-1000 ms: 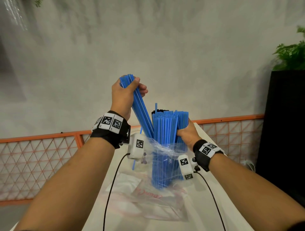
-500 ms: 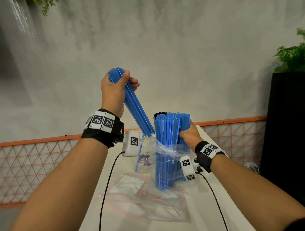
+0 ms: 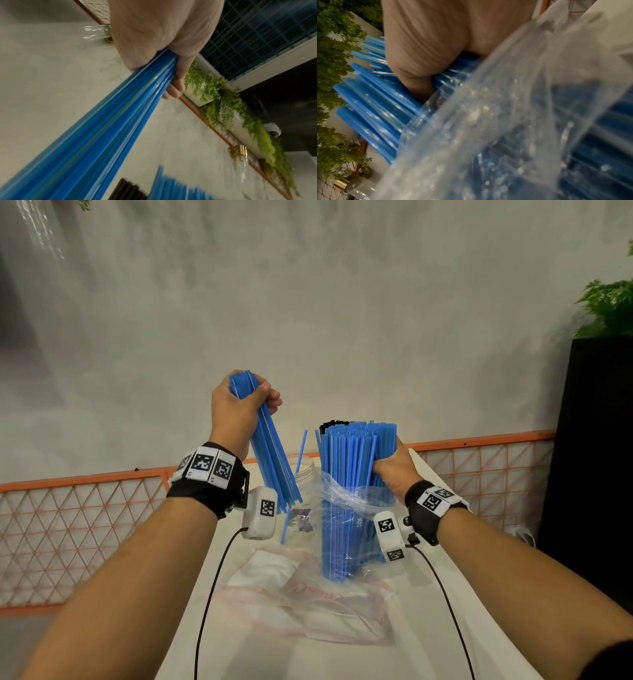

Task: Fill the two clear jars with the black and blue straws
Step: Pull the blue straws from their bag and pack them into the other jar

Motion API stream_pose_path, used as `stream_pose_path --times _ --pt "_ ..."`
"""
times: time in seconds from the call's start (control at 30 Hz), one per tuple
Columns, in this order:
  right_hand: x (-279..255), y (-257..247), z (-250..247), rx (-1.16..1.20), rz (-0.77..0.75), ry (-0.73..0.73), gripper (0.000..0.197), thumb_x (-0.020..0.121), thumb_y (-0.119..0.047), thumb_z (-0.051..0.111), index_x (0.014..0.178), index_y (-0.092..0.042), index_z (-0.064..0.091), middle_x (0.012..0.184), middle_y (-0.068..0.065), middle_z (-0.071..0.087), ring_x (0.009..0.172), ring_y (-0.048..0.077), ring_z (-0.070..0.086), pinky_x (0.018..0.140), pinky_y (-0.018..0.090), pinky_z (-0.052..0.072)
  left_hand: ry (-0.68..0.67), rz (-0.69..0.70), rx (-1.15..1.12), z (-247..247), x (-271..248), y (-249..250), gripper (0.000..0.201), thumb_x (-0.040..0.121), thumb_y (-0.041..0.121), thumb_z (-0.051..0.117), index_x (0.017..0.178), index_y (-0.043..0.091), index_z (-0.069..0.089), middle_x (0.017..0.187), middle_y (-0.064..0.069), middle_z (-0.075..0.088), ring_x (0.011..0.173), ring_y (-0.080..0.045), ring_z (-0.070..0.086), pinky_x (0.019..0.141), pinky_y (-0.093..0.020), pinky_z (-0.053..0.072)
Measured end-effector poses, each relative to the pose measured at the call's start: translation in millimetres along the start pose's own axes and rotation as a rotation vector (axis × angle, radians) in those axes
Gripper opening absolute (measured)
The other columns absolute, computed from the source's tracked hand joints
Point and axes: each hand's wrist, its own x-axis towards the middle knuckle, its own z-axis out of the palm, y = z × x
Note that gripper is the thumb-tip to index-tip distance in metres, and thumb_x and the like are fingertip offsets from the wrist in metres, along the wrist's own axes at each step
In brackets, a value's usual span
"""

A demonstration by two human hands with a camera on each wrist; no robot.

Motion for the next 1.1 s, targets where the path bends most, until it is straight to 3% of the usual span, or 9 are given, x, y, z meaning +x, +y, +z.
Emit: stream_pose_path --times 0.23,0.33,0.53,0.67,0.77,0.87,1.1 --pt "0.4 1.4 -0.5 -0.01 -0.004 0.023 0.05 0.077 0.005 0.072 0.12 -0.013 0.055 0.112 0.009 0.068 0.104 0.023 0.066 0.089 0.044 0.056 -0.096 -0.139 0.117 -13.9 -31.9 -69.4 0.01 0.092 -0.004 0.061 0.087 0.005 0.058 0.072 -0.012 0.065 0.065 -0.022 0.066 0.066 -0.031 0.058" --pt "0.8 2.8 0.2 -0.006 -0.01 0.031 0.05 0.076 0.006 0.072 0.119 -0.013 0.056 0.113 0.008 0.068 0.105 0.022 0.066 0.089 0.044 0.056 -0.092 -0.208 0.125 -20.6 -46.1 -98.4 0.013 0.091 -0.003 0.064 0.082 0.007 0.061 0.065 -0.007 0.064 0.062 -0.02 0.063 0.064 -0.029 0.055" --pt "1.3 3.9 0.2 -0.012 -0.01 0.03 0.05 0.076 0.006 0.073 0.12 -0.012 0.056 0.113 0.008 0.068 0.105 0.021 0.066 0.088 0.045 0.057 -0.08 -0.333 0.145 -30.6 -66.0 -131.2 0.013 0.091 0.0 0.066 0.079 0.007 0.064 0.06 -0.007 0.063 0.061 -0.023 0.063 0.072 -0.039 0.058" --pt "1.1 4.0 0.4 -0.003 -0.011 0.028 0.052 0.076 0.007 0.073 0.121 -0.01 0.055 0.114 0.009 0.068 0.105 0.022 0.066 0.088 0.045 0.057 -0.1 -0.285 0.08 -29.0 -56.4 -121.5 0.006 0.093 0.006 0.065 0.088 0.005 0.064 0.057 -0.006 0.061 0.069 -0.029 0.068 0.074 -0.034 0.059" --pt "0.9 4.0 1.1 0.005 -0.015 0.036 0.053 0.076 0.008 0.074 0.122 -0.009 0.055 0.114 0.009 0.068 0.105 0.021 0.067 0.086 0.041 0.058 -0.151 -0.239 0.028 -28.0 -50.2 -116.5 0.006 0.095 0.001 0.061 0.089 0.004 0.061 0.069 -0.008 0.069 0.071 -0.025 0.071 0.076 -0.036 0.061" --pt "0.4 4.4 0.5 0.015 -0.018 0.036 0.052 0.075 0.006 0.074 0.121 -0.011 0.055 0.113 0.008 0.068 0.103 0.02 0.067 0.081 0.036 0.059 -0.174 -0.267 0.059 -28.5 -62.5 -128.0 0.011 0.094 -0.007 0.058 0.088 0.003 0.06 0.076 -0.015 0.069 0.069 -0.023 0.07 0.071 -0.032 0.06" --pt "-0.1 3.7 2.2 0.011 -0.02 0.037 0.051 0.075 0.006 0.075 0.118 -0.013 0.055 0.113 0.008 0.068 0.101 0.019 0.067 0.079 0.033 0.059 -0.094 -0.316 0.132 -35.8 -68.3 -159.6 0.014 0.092 0.008 0.066 0.079 0.011 0.062 0.057 0.0 0.058 0.055 -0.015 0.055 0.065 -0.033 0.052"
